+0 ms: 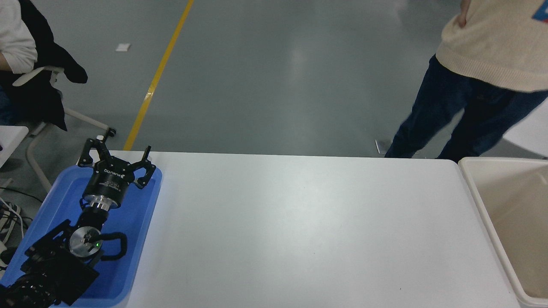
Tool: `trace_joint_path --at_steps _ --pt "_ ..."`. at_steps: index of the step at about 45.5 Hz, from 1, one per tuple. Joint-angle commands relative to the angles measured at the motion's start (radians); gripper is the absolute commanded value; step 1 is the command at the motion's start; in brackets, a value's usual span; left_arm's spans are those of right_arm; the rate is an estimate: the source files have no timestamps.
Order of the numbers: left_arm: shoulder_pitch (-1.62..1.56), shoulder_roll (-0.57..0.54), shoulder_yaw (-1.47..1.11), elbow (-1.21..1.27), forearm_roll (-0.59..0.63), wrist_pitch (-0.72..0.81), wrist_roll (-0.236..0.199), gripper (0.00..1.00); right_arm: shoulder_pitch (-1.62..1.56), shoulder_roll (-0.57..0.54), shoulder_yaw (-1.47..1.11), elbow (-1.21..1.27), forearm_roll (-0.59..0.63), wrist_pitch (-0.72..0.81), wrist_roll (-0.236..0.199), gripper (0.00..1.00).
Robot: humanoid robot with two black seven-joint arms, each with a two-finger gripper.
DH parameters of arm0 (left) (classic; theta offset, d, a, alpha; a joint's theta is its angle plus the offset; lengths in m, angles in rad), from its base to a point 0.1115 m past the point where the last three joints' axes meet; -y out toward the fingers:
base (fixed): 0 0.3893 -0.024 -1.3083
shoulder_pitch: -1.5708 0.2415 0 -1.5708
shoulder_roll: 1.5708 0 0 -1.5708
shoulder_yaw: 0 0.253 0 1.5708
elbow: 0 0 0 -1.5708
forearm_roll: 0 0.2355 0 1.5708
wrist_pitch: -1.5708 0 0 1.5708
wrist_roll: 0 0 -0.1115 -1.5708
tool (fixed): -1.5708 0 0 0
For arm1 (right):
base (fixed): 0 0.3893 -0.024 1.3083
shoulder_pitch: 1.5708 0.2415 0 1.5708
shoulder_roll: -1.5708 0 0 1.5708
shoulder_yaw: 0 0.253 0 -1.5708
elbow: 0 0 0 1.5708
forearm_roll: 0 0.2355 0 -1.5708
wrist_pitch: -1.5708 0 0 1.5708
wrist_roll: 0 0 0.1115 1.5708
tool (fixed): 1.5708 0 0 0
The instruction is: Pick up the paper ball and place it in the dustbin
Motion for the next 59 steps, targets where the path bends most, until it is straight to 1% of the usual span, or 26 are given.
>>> trace_joint_path --at_steps 1,7,13,20,27,31,36,46,59 --pt "0.000 0.000 0.000 0.000 0.000 0.000 0.000 1.00 -0.369 -0.021 0.218 -0.144 -0.001 -0.219 0.000 0.00" --pt "0.000 0.000 0.000 0.000 0.000 0.000 0.000 1.00 -0.561 -0.004 0.349 -0.250 -0.001 -0.339 0.000 0.00" --pt "0.000 0.000 0.000 0.000 0.000 0.000 0.000 1.00 -0.809 0.061 0.556 -0.376 -0.002 -0.452 0.000 0.00" --pt "0.000 0.000 0.000 0.000 0.000 0.000 0.000 1.00 -1.037 0.202 0.711 -0.587 -0.004 -0.535 0.000 0.00" --pt "0.000 0.000 0.000 0.000 -0.002 0.000 0.000 1.00 -1.195 0.389 0.765 -0.857 -0.001 -0.569 0.000 0.00" --pt "0.000 0.000 0.000 0.000 0.000 0.000 0.000 1.00 -1.245 0.453 0.809 -0.960 -0.001 -0.575 0.000 0.00" --pt "0.000 0.000 0.000 0.000 -0.002 0.000 0.000 1.00 -1.273 0.475 0.837 -0.993 -0.002 -0.615 0.001 0.00" --pt "0.000 0.000 0.000 0.000 -0.002 0.000 0.000 1.00 -1.331 0.521 0.828 -1.019 -0.008 -0.782 0.001 0.00" --pt "0.000 0.000 0.000 0.000 -0.002 0.000 0.000 1.00 -1.347 0.539 0.829 -1.031 -0.008 -0.794 0.001 0.00"
